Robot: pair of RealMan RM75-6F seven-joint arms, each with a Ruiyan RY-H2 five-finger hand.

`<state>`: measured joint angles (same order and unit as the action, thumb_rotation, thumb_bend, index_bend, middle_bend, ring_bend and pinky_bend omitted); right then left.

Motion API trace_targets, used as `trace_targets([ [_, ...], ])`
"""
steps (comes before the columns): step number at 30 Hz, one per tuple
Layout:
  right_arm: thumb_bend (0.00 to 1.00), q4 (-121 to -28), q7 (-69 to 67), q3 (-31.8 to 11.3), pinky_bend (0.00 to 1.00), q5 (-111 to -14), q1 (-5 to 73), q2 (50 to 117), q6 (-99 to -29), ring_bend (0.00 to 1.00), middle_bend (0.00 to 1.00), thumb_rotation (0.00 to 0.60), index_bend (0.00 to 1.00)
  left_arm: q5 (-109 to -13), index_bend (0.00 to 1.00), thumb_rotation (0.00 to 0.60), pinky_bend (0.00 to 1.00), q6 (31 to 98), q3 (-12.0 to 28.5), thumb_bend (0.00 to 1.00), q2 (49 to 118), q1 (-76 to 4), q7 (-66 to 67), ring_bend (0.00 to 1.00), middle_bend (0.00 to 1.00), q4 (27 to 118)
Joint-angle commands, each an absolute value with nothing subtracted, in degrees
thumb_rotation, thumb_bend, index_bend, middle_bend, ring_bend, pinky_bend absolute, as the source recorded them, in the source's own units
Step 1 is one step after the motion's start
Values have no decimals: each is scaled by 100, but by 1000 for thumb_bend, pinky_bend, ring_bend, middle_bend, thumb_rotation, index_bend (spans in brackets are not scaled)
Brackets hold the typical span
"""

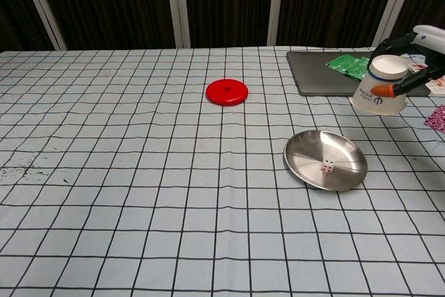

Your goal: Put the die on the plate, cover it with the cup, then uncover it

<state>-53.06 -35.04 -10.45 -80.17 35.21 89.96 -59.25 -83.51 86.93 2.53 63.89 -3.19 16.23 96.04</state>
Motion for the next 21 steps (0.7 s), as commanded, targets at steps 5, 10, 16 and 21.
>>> trace_targets([
  [5, 365, -4826, -3855, -981, 0, -7838, 3402, 9070, -5620, 292, 490, 600, 565, -8333, 302, 600, 128, 8685, 257, 230, 6395, -321, 1637, 0, 0, 9606],
  [10, 365, -4461, -4137, -968, 0, -7804, 3385, 9209, -5485, 292, 490, 600, 566, -8346, 302, 600, 128, 8692, 250, 230, 6401, -321, 1661, 0, 0, 9613],
  [16, 365, -4054, -4636, -965, 0, -7777, 3389, 9402, -5262, 292, 490, 600, 565, -8329, 302, 600, 128, 8680, 251, 230, 6414, -325, 1696, 0, 0, 9613],
  [21, 359, -3814, -5062, -962, 0, -7806, 3405, 9545, -5163, 246, 449, 600, 544, -8316, 302, 600, 128, 8680, 254, 230, 6424, -326, 1723, 0, 0, 9615],
])
